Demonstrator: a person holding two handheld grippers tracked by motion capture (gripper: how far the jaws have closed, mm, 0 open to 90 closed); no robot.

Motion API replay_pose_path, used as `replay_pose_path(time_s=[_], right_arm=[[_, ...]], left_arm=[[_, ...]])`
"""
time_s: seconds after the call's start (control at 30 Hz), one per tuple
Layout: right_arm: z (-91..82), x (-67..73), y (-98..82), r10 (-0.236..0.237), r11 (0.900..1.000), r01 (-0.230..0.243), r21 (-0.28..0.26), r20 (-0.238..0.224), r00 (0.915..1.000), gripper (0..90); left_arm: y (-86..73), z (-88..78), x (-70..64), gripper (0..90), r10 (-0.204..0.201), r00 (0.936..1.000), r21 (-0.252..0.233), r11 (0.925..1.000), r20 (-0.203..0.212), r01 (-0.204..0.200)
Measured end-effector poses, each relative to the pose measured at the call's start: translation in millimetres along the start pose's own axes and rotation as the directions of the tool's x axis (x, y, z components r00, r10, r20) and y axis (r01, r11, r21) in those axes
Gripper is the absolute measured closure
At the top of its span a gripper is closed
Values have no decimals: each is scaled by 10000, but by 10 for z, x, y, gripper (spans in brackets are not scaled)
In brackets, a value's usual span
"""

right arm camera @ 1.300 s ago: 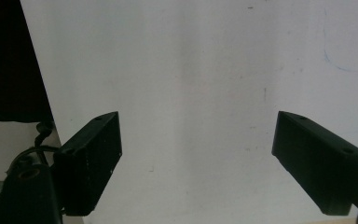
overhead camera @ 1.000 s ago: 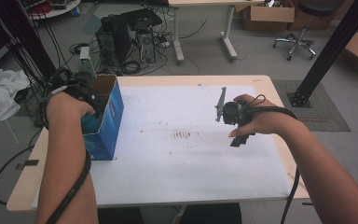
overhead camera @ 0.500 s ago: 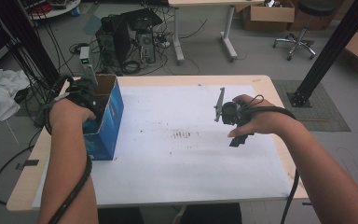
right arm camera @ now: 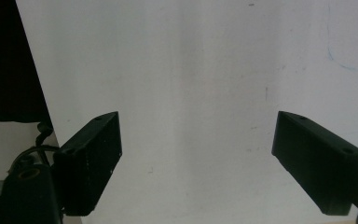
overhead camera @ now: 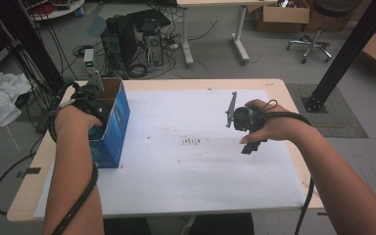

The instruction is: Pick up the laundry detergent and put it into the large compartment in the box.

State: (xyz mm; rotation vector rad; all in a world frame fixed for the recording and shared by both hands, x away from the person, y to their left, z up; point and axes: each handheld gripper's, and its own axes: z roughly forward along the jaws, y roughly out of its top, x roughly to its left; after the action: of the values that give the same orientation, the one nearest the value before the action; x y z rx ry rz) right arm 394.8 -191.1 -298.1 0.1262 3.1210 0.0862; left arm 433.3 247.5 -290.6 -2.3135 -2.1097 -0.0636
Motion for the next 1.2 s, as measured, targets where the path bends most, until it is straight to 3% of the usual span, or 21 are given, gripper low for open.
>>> replay_pose_path(time_s=[0.5,1.2], right_arm=[[0,-3,-18,43,10000,-43,29,16,10000,159],[22,13,-5,-31,10000,31,-52,-20,10000,159]], left_arm=[[-4,-17,3,369,-22,9992,-52,10000,392,24],[-4,-157,-58,311,35,9998,-223,9997,-219,-39]])
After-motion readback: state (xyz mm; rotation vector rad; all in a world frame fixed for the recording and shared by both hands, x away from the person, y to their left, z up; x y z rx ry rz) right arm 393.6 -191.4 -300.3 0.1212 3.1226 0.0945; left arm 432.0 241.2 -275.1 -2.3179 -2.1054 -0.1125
